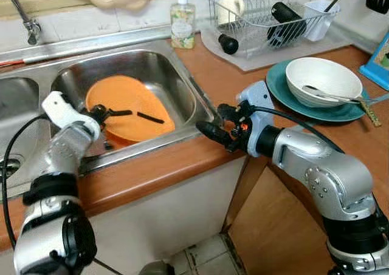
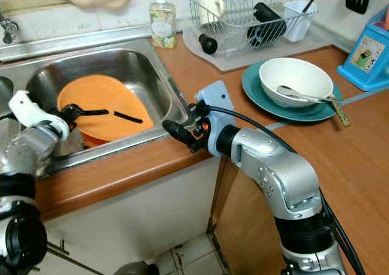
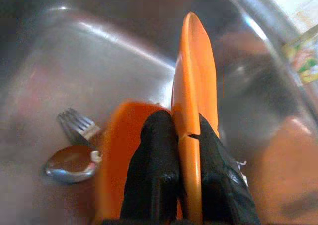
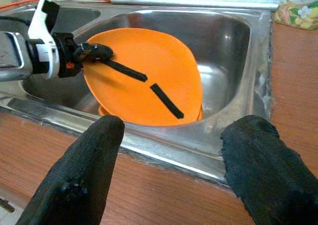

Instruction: Kitchen organization

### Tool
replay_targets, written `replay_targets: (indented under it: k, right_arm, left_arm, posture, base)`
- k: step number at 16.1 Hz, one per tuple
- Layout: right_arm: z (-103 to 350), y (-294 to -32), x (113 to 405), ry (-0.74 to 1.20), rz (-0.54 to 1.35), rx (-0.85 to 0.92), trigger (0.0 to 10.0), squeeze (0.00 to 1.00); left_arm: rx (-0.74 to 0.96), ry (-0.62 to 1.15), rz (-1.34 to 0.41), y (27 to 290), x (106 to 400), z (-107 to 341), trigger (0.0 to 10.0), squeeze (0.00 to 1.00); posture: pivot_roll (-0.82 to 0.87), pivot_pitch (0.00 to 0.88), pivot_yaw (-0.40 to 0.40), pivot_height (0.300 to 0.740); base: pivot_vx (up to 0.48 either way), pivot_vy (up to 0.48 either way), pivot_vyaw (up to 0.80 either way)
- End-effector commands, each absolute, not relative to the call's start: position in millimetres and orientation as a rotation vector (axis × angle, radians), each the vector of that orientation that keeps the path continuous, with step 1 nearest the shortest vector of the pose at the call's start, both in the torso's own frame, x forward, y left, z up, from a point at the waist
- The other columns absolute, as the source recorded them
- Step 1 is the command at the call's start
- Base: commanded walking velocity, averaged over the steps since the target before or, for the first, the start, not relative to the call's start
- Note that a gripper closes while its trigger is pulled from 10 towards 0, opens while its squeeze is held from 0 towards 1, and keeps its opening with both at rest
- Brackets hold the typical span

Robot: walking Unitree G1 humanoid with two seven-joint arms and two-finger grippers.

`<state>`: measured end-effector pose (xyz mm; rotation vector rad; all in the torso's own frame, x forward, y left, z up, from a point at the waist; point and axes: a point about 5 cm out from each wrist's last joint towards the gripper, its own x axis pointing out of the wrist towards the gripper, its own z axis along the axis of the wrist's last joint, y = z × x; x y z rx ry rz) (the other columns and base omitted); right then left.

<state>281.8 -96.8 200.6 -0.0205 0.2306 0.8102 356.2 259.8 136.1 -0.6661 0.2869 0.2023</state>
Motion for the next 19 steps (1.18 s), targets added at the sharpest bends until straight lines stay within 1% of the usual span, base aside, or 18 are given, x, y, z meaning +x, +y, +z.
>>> replay_targets:
  k: [1,2,19]
  right_arm:
    - [200.2,-96.7,279.0,0.224,0.813,-0.032,10.0,0.00]
    - [199.6,-97.1,278.9,0.224,0.810,-0.034,10.0,0.00]
    - [199.4,-97.1,278.9,0.224,0.809,-0.034,10.0,0.00]
  left_arm:
    - [-0.639,0.257,0.216,263.6,360.2,146.2,0.3,0.00]
    - [-0.610,0.291,0.234,264.0,361.8,143.6,10.0,0.00]
    - [-0.603,0.300,0.238,264.2,362.3,142.9,10.0,0.00]
  posture:
    - [-0.06,0.000,0.063,0.740]
    - [-0.05,0.000,0.063,0.740]
    - [-0.05,0.000,0.063,0.740]
  base:
    - [0.000,0.000,0.00]
    - [0.000,0.000,0.00]
    - [0.000,0.000,0.00]
